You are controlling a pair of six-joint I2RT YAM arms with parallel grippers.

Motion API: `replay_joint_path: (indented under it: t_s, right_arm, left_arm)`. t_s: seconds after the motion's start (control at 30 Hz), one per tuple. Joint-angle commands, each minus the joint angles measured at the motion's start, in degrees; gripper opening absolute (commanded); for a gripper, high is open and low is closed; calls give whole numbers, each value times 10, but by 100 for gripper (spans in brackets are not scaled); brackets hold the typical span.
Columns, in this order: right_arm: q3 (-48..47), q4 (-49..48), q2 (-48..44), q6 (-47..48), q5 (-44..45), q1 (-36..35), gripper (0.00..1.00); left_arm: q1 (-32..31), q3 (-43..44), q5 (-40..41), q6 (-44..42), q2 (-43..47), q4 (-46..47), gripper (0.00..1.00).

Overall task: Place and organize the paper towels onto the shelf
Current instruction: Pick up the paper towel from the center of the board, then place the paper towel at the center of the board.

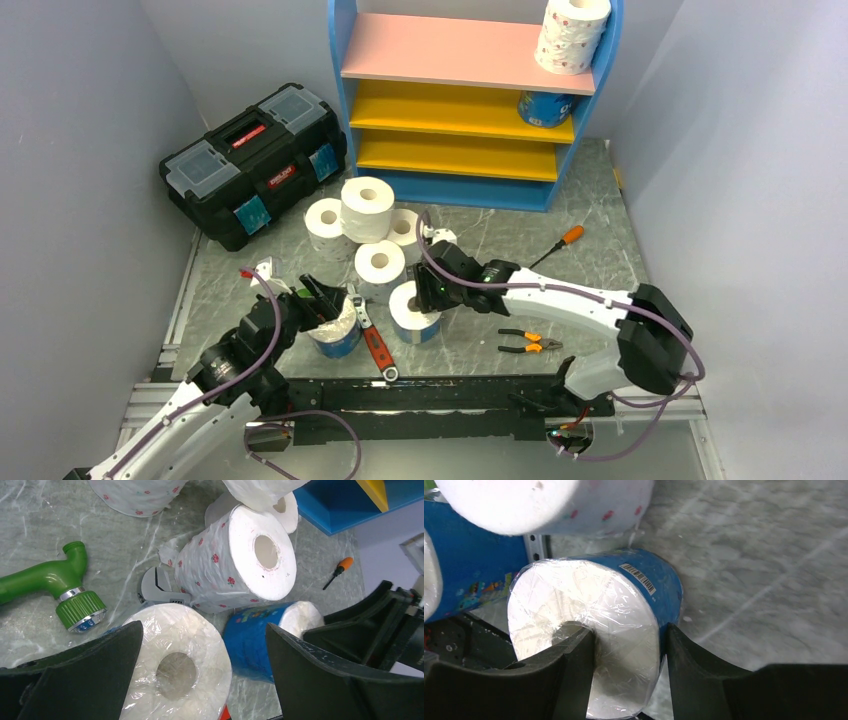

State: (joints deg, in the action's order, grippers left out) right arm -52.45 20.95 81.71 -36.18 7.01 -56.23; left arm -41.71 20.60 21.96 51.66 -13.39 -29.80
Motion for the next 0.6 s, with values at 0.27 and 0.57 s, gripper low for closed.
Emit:
replay_joint_path:
  t_s: [0.27, 0.57]
  right_arm:
    - [29, 102, -158, 10, 111, 75, 44]
    - [80, 42, -177, 0, 73, 186, 44]
  left_arm:
    - [-2, 37, 0, -31, -36, 27, 99]
    - [-1, 59, -57, -23, -123, 55, 99]
